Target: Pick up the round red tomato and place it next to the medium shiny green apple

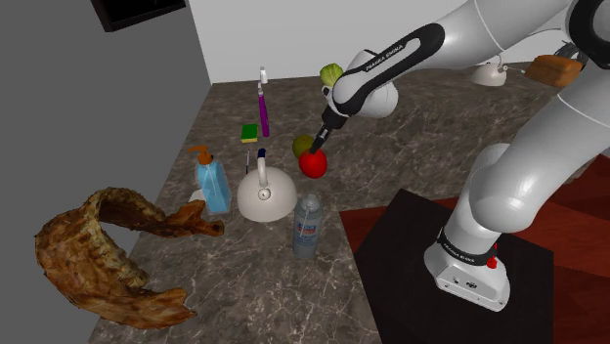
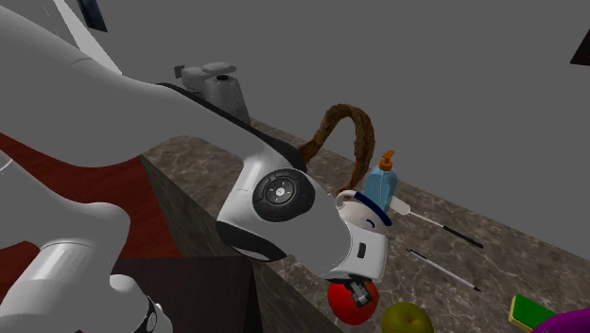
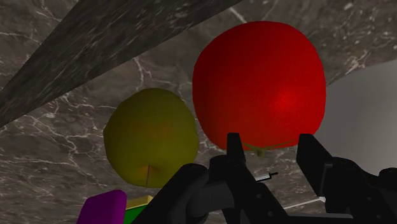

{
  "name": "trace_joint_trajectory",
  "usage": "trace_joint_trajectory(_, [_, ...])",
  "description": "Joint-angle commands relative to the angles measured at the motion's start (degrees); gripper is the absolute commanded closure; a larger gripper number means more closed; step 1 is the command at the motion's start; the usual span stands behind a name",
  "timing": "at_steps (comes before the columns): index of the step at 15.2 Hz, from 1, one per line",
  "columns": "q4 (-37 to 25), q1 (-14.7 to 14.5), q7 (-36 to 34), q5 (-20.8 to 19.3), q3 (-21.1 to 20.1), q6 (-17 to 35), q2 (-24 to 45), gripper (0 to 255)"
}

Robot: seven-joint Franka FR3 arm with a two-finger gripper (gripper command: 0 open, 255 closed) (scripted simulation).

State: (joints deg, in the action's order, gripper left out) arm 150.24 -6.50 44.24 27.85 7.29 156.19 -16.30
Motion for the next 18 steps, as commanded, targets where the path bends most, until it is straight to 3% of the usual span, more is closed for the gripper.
trace_joint_trajectory(1, [0.0, 0.0, 0.0, 0.0, 0.0, 0.0, 0.0, 255])
trace_joint_trajectory(3, [0.0, 0.0, 0.0, 0.0, 0.0, 0.0, 0.0, 255])
trace_joint_trajectory(4, [0.0, 0.0, 0.0, 0.0, 0.0, 0.0, 0.0, 0])
trace_joint_trajectory(9, [0.0, 0.0, 0.0, 0.0, 0.0, 0.0, 0.0, 0])
trace_joint_trajectory(13, [0.5, 3.8, -4.0, -5.6, -1.0, -7.7, -8.2, 0])
trace_joint_trajectory(18, [0.5, 3.9, -4.0, -5.6, -1.0, -7.7, -8.2, 0])
